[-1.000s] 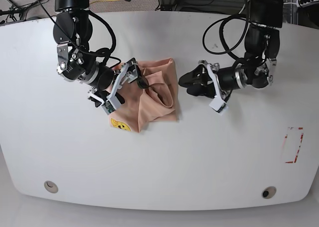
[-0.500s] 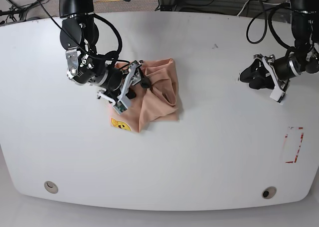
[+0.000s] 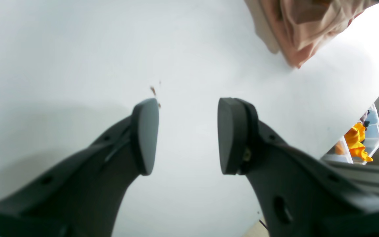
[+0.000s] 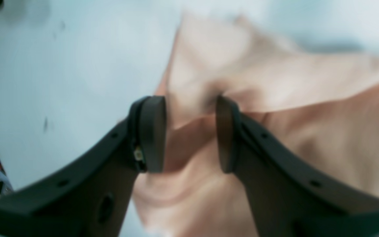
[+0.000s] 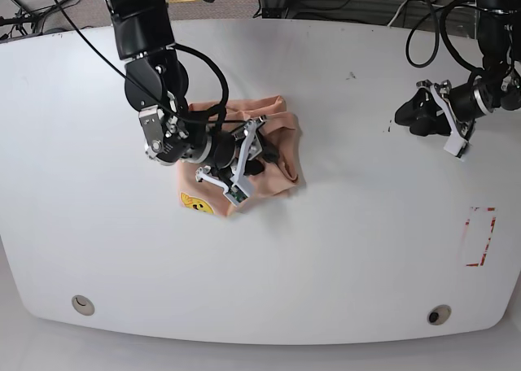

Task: Fold the T-shirt properly
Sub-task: 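Press and smooth the folded shirt with the right gripper, then grasp the folded shirt with both grippers and rotate it, then drag the folded shirt with the left gripper toward the red-marked corner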

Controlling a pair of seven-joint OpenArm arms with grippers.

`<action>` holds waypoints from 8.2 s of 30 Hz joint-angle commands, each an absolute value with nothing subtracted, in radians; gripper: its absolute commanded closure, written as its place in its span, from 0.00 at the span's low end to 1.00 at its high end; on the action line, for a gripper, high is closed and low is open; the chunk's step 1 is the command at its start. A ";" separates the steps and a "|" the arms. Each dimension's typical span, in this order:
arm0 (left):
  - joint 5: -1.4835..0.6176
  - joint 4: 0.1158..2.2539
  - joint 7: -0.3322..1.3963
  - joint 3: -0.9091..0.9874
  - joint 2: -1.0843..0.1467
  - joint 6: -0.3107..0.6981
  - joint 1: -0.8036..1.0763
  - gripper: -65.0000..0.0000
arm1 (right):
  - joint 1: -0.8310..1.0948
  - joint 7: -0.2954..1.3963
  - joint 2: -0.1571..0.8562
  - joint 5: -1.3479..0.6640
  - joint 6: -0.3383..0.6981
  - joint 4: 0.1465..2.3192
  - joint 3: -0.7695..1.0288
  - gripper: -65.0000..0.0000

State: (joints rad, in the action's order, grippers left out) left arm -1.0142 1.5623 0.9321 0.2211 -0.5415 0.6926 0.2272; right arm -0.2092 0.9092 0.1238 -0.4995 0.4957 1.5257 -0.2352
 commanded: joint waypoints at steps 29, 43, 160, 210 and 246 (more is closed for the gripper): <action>-1.035 1.616 0.918 0.076 -0.555 0.698 0.163 0.58 | -0.113 0.878 0.188 -0.526 0.498 1.685 -0.160 0.41; -1.024 1.610 0.918 0.064 -0.555 0.698 0.165 0.58 | 0.030 0.914 0.180 -0.515 0.496 1.797 -0.223 0.15; -0.352 1.389 0.914 -0.375 -0.147 0.654 -0.136 0.86 | -0.182 0.588 0.259 -0.140 0.691 1.300 -0.010 0.85; -0.349 1.788 0.906 -0.341 -0.177 0.318 -0.209 0.44 | 0.076 0.955 0.119 -0.142 0.602 1.922 0.240 0.50; 0.139 1.248 0.410 -0.262 -0.156 0.018 0.047 0.43 | 0.064 0.972 0.113 -0.142 0.613 1.910 0.306 0.50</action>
